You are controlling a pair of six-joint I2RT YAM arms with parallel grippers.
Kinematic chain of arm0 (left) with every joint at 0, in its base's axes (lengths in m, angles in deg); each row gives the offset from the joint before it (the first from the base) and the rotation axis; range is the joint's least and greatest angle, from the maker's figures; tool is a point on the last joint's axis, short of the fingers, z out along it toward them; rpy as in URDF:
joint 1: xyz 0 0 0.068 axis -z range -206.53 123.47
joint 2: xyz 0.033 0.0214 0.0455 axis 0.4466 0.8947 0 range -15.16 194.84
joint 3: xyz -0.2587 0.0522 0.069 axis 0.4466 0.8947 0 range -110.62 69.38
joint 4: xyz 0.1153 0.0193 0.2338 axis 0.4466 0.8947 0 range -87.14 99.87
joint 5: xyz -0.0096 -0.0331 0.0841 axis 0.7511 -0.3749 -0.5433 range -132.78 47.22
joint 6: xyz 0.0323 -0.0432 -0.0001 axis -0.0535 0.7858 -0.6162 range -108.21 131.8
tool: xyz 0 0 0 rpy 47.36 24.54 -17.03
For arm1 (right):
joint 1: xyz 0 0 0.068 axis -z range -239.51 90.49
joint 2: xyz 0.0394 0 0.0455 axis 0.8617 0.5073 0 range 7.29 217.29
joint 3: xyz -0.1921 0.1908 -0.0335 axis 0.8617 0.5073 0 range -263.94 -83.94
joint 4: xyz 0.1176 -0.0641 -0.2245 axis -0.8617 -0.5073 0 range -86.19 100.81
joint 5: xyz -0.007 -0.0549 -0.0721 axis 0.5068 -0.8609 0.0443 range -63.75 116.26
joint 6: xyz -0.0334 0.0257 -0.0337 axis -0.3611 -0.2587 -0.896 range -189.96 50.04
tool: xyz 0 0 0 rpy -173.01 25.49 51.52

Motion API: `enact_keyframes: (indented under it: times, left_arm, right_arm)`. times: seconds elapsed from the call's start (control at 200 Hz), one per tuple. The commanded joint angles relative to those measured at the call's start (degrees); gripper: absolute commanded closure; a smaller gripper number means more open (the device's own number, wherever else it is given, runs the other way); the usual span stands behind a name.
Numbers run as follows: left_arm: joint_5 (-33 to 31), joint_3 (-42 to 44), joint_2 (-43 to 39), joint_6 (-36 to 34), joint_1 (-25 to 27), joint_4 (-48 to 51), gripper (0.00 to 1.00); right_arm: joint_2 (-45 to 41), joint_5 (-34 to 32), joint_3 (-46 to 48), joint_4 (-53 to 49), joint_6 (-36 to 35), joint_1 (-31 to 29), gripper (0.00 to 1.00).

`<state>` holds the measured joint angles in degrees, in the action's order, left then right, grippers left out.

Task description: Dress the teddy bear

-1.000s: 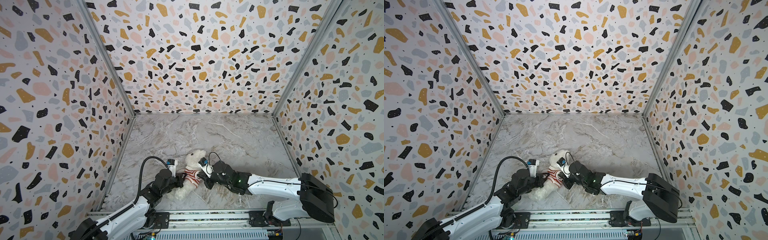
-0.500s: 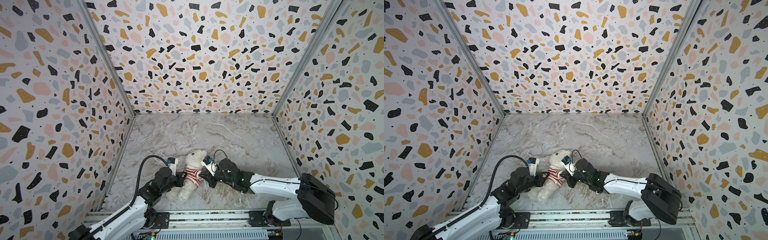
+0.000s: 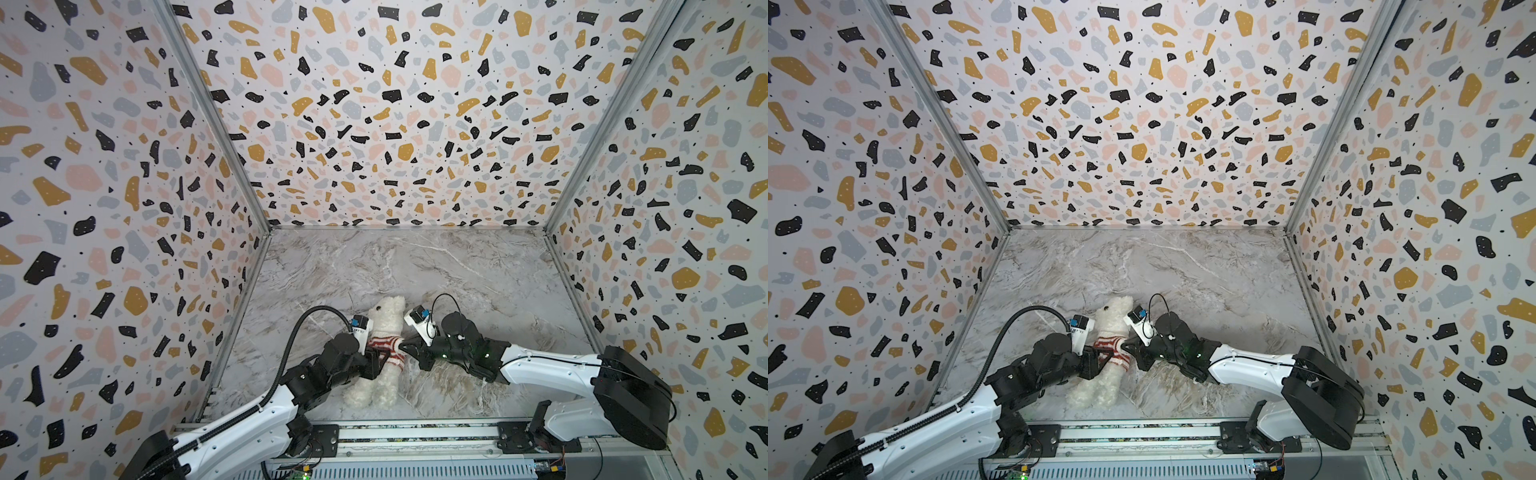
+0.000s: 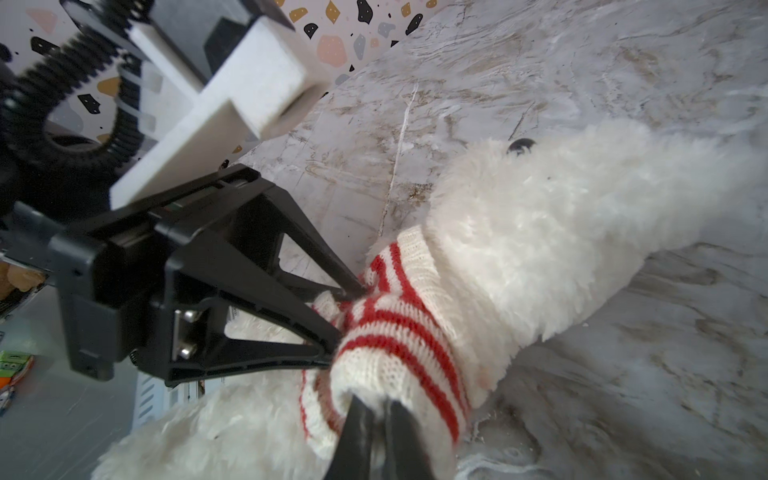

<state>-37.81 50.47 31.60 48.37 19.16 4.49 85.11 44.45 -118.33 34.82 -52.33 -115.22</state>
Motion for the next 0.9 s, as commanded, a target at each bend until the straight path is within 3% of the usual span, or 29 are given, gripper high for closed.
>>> enact_keyframes:
  times: [0.0, 0.105, 0.31, 0.536, 0.716, 0.896]
  left_arm:
    - [-1.02, -2.06, 1.34, -1.02, 0.35, -1.79, 0.56]
    - [-1.03, -2.38, 2.94, -1.17, 0.36, -3.39, 0.58]
    - [-1.41, -1.41, 5.04, -0.84, 0.34, -7.19, 1.0]
    - [-5.82, 1.34, 2.5, 1.79, -0.92, -6.2, 1.0]
    - [-4.64, 4.99, 0.55, 2.83, -5.62, -6.92, 1.0]
    - [-4.11, 5.65, 0.08, 2.48, -6.4, -6.2, 1.0]
  right_arm:
    - [-2.06, 2.18, -0.41, 1.66, -0.71, -0.04, 1.0]
    - [-2.07, 3.05, -0.6, 1.54, -0.86, -0.12, 1.0]
    - [-2.96, 3.6, -0.76, 0.08, -1.41, -0.28, 1.0]
    - [-8.19, 4.52, 2.27, -2.41, -3.36, -0.24, 1.0]
    - [-12.99, 8.84, 4.97, -3.18, -6.48, -0.12, 1.0]
    - [-14.78, 10.85, 6.43, -1.63, -8.04, 0.06, 1.0]
